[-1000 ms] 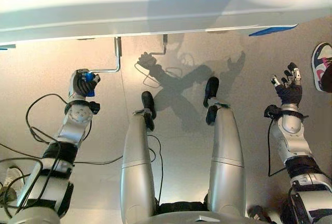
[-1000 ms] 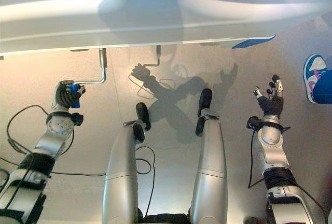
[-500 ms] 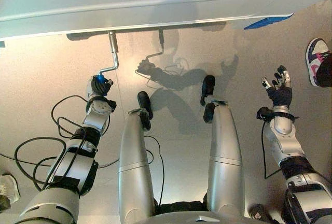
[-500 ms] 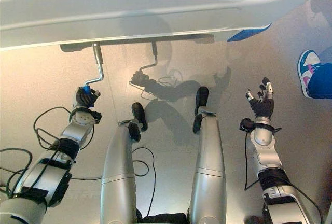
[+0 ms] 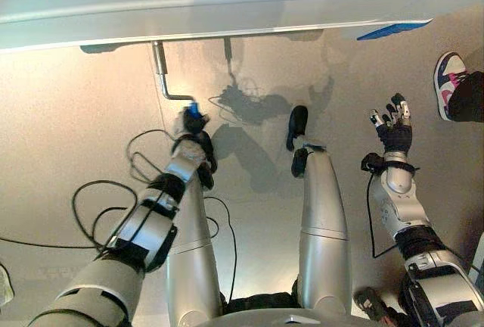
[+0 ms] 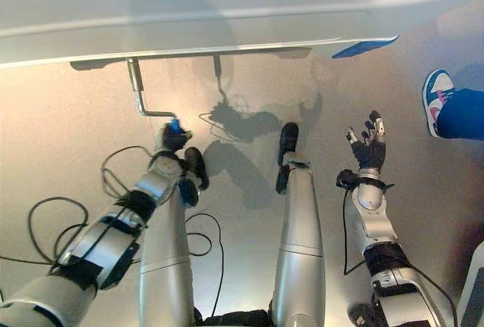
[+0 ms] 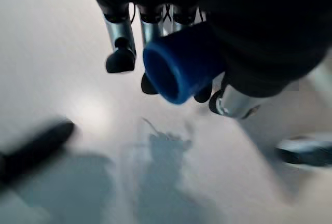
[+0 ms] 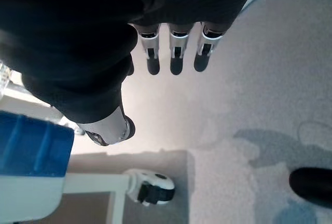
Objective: Raise the hospital bed
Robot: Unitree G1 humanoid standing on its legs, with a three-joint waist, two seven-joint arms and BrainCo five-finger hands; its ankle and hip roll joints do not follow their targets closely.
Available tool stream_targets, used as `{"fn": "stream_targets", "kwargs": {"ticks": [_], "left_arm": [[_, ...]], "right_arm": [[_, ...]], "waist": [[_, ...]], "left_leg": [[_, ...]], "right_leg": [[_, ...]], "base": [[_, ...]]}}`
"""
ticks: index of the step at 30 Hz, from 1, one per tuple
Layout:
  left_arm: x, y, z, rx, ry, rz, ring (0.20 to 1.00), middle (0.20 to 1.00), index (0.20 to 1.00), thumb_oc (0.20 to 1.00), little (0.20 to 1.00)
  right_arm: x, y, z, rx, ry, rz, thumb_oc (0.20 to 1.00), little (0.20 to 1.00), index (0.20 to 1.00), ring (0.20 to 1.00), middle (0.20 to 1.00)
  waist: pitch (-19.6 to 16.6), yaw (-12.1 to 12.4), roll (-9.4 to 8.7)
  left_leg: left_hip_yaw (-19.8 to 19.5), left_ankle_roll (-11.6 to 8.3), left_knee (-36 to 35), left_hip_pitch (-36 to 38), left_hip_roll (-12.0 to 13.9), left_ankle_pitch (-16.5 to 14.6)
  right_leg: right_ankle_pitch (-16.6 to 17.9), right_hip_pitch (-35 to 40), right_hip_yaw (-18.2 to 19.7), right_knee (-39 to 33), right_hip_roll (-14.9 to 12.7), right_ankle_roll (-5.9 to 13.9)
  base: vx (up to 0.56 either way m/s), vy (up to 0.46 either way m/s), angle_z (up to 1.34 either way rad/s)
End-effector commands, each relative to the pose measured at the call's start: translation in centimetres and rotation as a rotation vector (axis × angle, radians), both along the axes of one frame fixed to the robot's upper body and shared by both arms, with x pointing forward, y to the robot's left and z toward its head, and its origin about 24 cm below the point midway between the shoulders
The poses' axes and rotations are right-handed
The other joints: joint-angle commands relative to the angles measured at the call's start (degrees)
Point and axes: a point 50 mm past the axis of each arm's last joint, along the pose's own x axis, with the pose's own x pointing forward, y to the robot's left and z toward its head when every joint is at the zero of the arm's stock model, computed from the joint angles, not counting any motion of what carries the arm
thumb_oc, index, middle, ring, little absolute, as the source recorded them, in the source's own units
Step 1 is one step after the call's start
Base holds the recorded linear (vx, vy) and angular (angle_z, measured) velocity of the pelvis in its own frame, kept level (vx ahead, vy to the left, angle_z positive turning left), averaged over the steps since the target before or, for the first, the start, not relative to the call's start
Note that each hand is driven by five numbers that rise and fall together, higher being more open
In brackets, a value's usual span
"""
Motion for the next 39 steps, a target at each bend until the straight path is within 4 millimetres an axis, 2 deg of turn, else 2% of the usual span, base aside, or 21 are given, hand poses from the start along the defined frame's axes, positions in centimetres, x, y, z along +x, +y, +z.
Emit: {"fn": "stream_targets", "kwargs": {"ticks": [1, 3, 4, 5, 6, 8, 13, 14, 16, 17, 20, 23, 28, 34, 35, 36, 37, 39], "left_arm": [[-0.7, -5.3, 0.1, -0.068, -0.031, -0.199, 0.200, 0.200, 0.200, 0.200, 0.200], [-1.1, -7.8, 1.2, -0.149, -0.064, -0.289, 0.200, 0.200, 0.200, 0.200, 0.200], [-1.1, -7.8, 1.2, -0.149, -0.064, -0.289, 0.200, 0.200, 0.200, 0.200, 0.200], [-1.4, -9.5, 2.1, -0.218, -0.088, -0.358, 0.200, 0.200, 0.200, 0.200, 0.200], [-1.4, -9.5, 2.1, -0.219, -0.088, -0.358, 0.200, 0.200, 0.200, 0.200, 0.200], [-1.9, -11.0, 3.2, -0.256, -0.123, -0.432, 0.200, 0.200, 0.200, 0.200, 0.200], [-3.3, -12.9, 6.4, -0.468, -0.237, -0.561, 0.200, 0.200, 0.200, 0.200, 0.200], [-4.1, -13.0, 7.7, -0.546, -0.282, -0.625, 0.200, 0.200, 0.200, 0.200, 0.200], [-4.5, -12.9, 8.1, -0.599, -0.292, -0.649, 0.200, 0.200, 0.200, 0.200, 0.200], [-5.3, -12.7, 9.1, -0.677, -0.316, -0.701, 0.200, 0.200, 0.200, 0.200, 0.200], [-6.3, -12.1, 9.7, -0.759, -0.327, -0.748, 0.200, 0.200, 0.200, 0.200, 0.200], [-8.0, -11.1, 10.8, -0.955, -0.319, -0.850, 0.200, 0.200, 0.200, 0.200, 0.200], [-9.6, -9.6, 10.8, -1.101, -0.284, -0.913, 0.200, 0.200, 0.200, 0.200, 0.200], [-11.6, -5.8, 10.2, -1.325, -0.245, -0.965, 0.200, 0.200, 0.200, 0.200, 0.200], [-11.9, -5.1, 10.1, -1.340, -0.254, -0.965, 0.200, 0.200, 0.200, 0.200, 0.200], [-12.3, -3.6, 10.1, -1.354, -0.293, -0.949, 0.200, 0.200, 0.200, 0.200, 0.200], [-12.3, -3.6, 10.1, -1.355, -0.293, -0.948, 0.200, 0.200, 0.200, 0.200, 0.200], [-12.8, -2.0, 10.1, -1.426, -0.343, -0.926, 0.200, 0.200, 0.200, 0.200, 0.200]], "right_arm": [[-0.5, 0.2, 1.1, 0.010, -0.076, 0.002, 1.000, 1.000, 1.000, 1.000, 1.000], [-0.3, 0.3, 1.2, 0.005, -0.074, -0.002, 1.000, 1.000, 1.000, 1.000, 1.000], [-0.3, 0.3, 1.2, 0.005, -0.074, -0.002, 1.000, 1.000, 1.000, 1.000, 1.000], [-0.1, 0.4, 1.4, 0.008, -0.078, -0.003, 1.000, 1.000, 1.000, 1.000, 1.000], [-0.1, 0.4, 1.4, 0.008, -0.078, -0.003, 1.000, 1.000, 1.000, 1.000, 1.000], [0.0, 0.3, 1.6, 0.001, -0.081, -0.009, 1.000, 1.000, 1.000, 1.000, 1.000], [-0.1, -0.5, 2.0, 0.007, -0.098, -0.057, 1.000, 1.000, 1.000, 1.000, 1.000], [-0.2, -0.9, 2.0, -0.003, -0.097, -0.076, 1.000, 1.000, 1.000, 1.000, 1.000], [-0.3, -1.0, 2.0, -0.003, -0.097, -0.085, 1.000, 1.000, 1.000, 1.000, 1.000], [-0.5, -1.3, 1.8, -0.002, -0.089, -0.103, 1.000, 1.000, 1.000, 1.000, 1.000], [-0.8, -1.6, 1.6, -0.009, -0.078, -0.117, 1.000, 1.000, 1.000, 1.000, 1.000], [-1.1, -1.9, 1.1, -0.001, -0.063, -0.132, 1.000, 1.000, 1.000, 1.000, 1.000], [-1.4, -1.7, 0.3, -0.001, -0.031, -0.120, 1.000, 1.000, 1.000, 1.000, 1.000], [-2.3, -2.0, -0.8, -0.006, 0.000, -0.096, 1.000, 1.000, 1.000, 1.000, 1.000], [-2.5, -2.1, -0.9, -0.008, 0.006, -0.094, 1.000, 1.000, 1.000, 1.000, 1.000], [-2.8, -2.4, -1.2, -0.011, 0.015, -0.093, 1.000, 1.000, 1.000, 1.000, 1.000], [-2.8, -2.4, -1.2, -0.011, 0.015, -0.092, 1.000, 1.000, 1.000, 1.000, 1.000], [-3.2, -2.6, -1.5, -0.015, 0.025, -0.082, 1.000, 1.000, 1.000, 1.000, 1.000]], "waist": [[-1.7, -0.8, -0.40], [-1.7, -0.9, -0.44], [-1.7, -0.9, -0.43], [-1.7, -1.0, -0.38], [-1.7, -1.0, -0.37], [-1.7, -1.0, -0.23], [-1.7, -0.7, 0.56], [-1.7, -0.4, 0.99], [-1.7, -0.1, 1.27], [-1.7, 0.2, 1.65], [-1.7, 0.7, 2.15], [-1.7, 1.4, 2.84], [-1.7, 2.0, 3.16], [-1.7, 3.1, 3.85], [-1.7, 3.2, 3.89], [-1.7, 3.6, 4.15], [-1.7, 3.5, 4.12], [-1.7, 4.0, 4.27]], "left_leg": [[-1.8, 0.23, -6.2, 0.4, -1.0, 9.2], [-1.8, 0.24, -6.6, 0.6, -1.0, 9.2], [-1.8, 0.24, -6.6, 0.6, -1.0, 9.2], [-1.9, 0.22, -6.7, 0.7, -1.1, 9.3], [-1.9, 0.22, -6.7, 0.7, -1.1, 9.3], [-1.9, 0.19, -6.8, 0.8, -1.2, 9.2], [-2.1, 0.15, -7.4, 1.1, -1.2, 9.2], [-2.2, 0.12, -7.7, 1.2, -1.4, 9.2], [-2.3, 0.14, -7.9, 1.3, -1.4, 9.3], [-2.4, 0.15, -7.8, 1.2, -1.6, 9.2], [-2.4, 0.19, -7.9, 1.2, -1.8, 9.2], [-2.5, 0.23, -7.9, 1.1, -2.1, 9.2], [-2.6, 0.25, -7.9, 1.2, -2.3, 9.1], [-2.9, 0.10, -6.8, 1.2, -2.9, 9.1], [-3.0, 0.06, -6.6, 1.2, -2.9, 9.0], [-3.1, -0.05, -6.3, 1.2, -2.9, 9.1], [-3.1, -0.05, -6.3, 1.2, -2.9, 9.1], [-3.1, -0.18, -6.0, 1.3, -3.0, 9.1]], "right_leg": [[2.1, 0.9, 0.7, 2.7, -0.1, 2.07], [2.1, 1.0, 0.5, 2.6, -0.1, 2.13], [2.1, 1.0, 0.5, 2.6, -0.1, 2.13], [2.1, 1.1, 0.5, 2.5, -0.1, 2.16], [2.1, 1.1, 0.5, 2.5, -0.1, 2.16], [2.0, 1.2, 0.5, 2.4, -0.1, 2.19], [1.7, 1.6, 0.2, 2.2, -0.3, 2.23], [1.7, 1.8, 0.1, 2.0, -0.5, 2.27], [1.6, 1.8, 0.1, 1.9, -0.5, 2.24], [1.5, 1.8, -0.1, 2.1, -0.7, 2.21], [1.5, 1.8, -0.2, 2.0, -0.8, 2.12], [1.3, 2.0, -0.4, 2.1, -1.0, 2.02], [1.3, 2.3, -0.6, 2.1, -1.1, 1.99], [1.4, 2.7, -0.5, 2.6, -1.6, 1.97], [1.3, 2.8, -0.5, 2.7, -1.6, 1.95], [1.4, 2.8, -0.5, 2.9, -1.8, 1.97], [1.4, 2.8, -0.5, 2.9, -1.8, 1.97], [1.5, 3.1, -0.4, 3.0, -1.9, 1.96]], "base": [[0.00, 0.000, 0.00], [0.00, -0.015, 0.00], [0.00, 0.000, 0.00], [0.00, 0.000, 0.00], [0.00, 0.000, 0.00], [0.00, 0.000, 0.00], [0.00, -0.008, 0.04], [0.00, -0.006, 0.06], [0.00, -0.007, 0.04], [0.00, -0.008, 0.04], [0.00, 0.000, 0.03], [0.00, 0.000, 0.00], [0.00, 0.000, 0.00], [0.00, 0.006, 0.03], [0.01, 0.024, 0.07], [0.01, 0.019, 0.06], [0.00, 0.029, 0.04], [0.00, 0.034, 0.02]]}}
